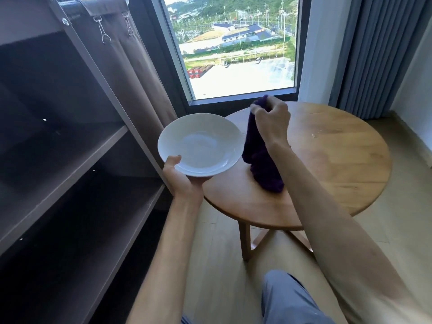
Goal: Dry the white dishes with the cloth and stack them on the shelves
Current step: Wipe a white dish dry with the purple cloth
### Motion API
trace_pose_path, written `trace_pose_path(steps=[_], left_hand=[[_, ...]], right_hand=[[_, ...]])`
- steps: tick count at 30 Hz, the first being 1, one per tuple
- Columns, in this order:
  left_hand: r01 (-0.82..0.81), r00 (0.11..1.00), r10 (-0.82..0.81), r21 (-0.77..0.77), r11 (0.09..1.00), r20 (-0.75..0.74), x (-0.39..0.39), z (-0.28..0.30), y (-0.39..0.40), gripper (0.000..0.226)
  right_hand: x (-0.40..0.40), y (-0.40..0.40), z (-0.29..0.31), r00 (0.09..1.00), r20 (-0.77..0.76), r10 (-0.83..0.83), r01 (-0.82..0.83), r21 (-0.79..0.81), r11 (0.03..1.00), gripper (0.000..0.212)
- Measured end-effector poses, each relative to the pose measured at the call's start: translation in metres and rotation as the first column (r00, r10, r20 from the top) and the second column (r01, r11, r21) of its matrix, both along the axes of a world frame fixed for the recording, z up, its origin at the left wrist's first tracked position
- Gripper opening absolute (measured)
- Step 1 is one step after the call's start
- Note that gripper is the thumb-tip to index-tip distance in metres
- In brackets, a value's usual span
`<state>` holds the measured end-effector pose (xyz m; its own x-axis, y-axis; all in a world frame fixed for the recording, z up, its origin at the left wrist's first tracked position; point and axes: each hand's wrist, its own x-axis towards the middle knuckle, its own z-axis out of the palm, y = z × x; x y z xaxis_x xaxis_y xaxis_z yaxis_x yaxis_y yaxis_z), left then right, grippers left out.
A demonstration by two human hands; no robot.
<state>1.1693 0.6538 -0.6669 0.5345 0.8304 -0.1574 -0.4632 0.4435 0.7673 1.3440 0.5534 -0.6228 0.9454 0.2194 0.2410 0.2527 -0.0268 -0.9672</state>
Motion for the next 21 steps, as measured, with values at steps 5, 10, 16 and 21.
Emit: trace_pose_path(steps=[5,10,16,21], left_hand=[[-0.037,0.998,0.036,-0.021,0.999,-0.056,0.018,0.0,-0.011,0.055],[-0.087,0.99,0.091,-0.047,0.995,0.11,0.021,-0.005,-0.015,0.058],[-0.029,0.989,0.024,0.032,0.999,0.145,0.029,-0.004,-0.024,0.062],[0.043,0.999,-0.049,0.291,0.956,0.016,0.023,0.005,-0.004,0.052]], right_hand=[[-0.018,0.002,0.023,0.766,0.077,0.638,-0.627,-0.129,0.768,0.018],[-0.017,0.007,-0.015,0.975,-0.172,0.144,-0.142,0.023,0.99,0.049],[-0.017,0.014,-0.05,0.628,-0.581,0.517,-0.338,0.395,0.854,0.044],[-0.003,0.007,-0.06,0.649,-0.496,0.576,-0.353,0.475,0.806,0.039]])
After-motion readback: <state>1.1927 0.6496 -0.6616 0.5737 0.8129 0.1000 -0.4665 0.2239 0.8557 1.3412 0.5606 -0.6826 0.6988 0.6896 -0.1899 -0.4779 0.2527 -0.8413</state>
